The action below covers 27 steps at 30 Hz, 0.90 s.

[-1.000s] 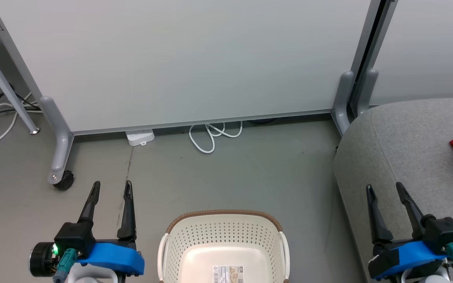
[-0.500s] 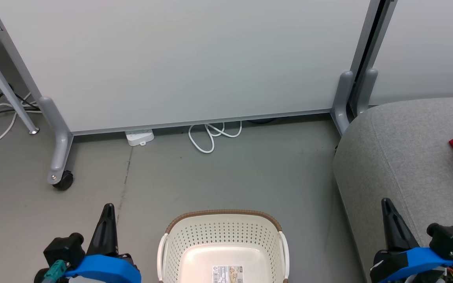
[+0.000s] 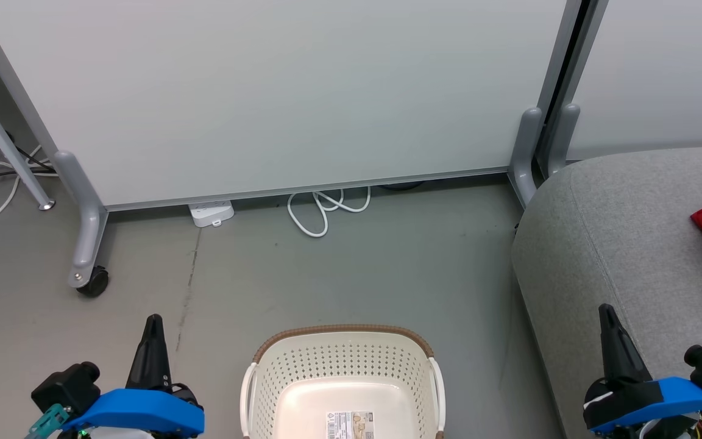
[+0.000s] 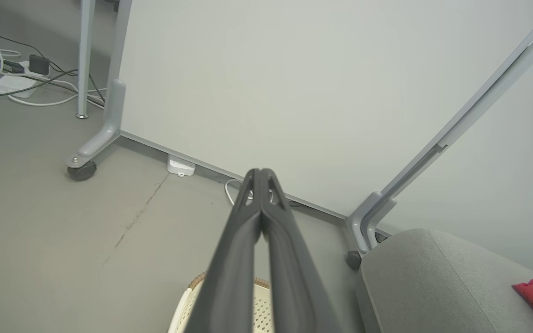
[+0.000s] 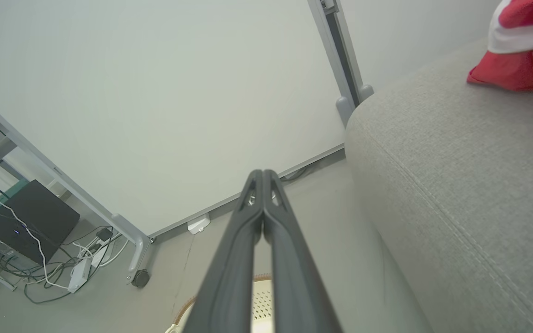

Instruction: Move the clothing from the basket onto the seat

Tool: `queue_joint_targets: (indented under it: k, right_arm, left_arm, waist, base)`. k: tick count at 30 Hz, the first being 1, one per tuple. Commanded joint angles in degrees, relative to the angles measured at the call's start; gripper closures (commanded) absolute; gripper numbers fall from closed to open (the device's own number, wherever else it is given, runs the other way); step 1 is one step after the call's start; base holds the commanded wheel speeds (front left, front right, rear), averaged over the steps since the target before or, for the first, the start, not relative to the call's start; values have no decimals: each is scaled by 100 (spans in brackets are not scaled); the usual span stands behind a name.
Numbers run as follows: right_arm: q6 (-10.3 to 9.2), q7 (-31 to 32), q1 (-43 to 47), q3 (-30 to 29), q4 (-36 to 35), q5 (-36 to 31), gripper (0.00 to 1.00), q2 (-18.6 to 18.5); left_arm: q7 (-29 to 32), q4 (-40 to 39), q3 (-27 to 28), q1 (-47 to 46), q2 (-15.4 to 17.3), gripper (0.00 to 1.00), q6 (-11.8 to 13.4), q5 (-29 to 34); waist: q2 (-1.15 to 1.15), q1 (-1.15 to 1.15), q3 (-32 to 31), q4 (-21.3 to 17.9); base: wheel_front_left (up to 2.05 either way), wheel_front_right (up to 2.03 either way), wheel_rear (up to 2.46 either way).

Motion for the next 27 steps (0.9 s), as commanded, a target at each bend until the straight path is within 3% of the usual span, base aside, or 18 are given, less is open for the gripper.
queue_joint_targets:
  k: [1, 27]
  right_arm:
    - [1, 44, -133, -23, -105, 226, 100, -7]
    - [2, 565, -208, -87, -218, 2368, 100, 16]
  left_arm:
    - [43, -115, 39, -184, 6, 100, -32, -205]
    - [563, -230, 223, -269, 6, 100, -57, -2322]
  waist:
    - [0, 0, 1, -5]
    - [0, 0, 22, -117]
  base:
    - [0, 0, 0]
    - [0, 0, 0]
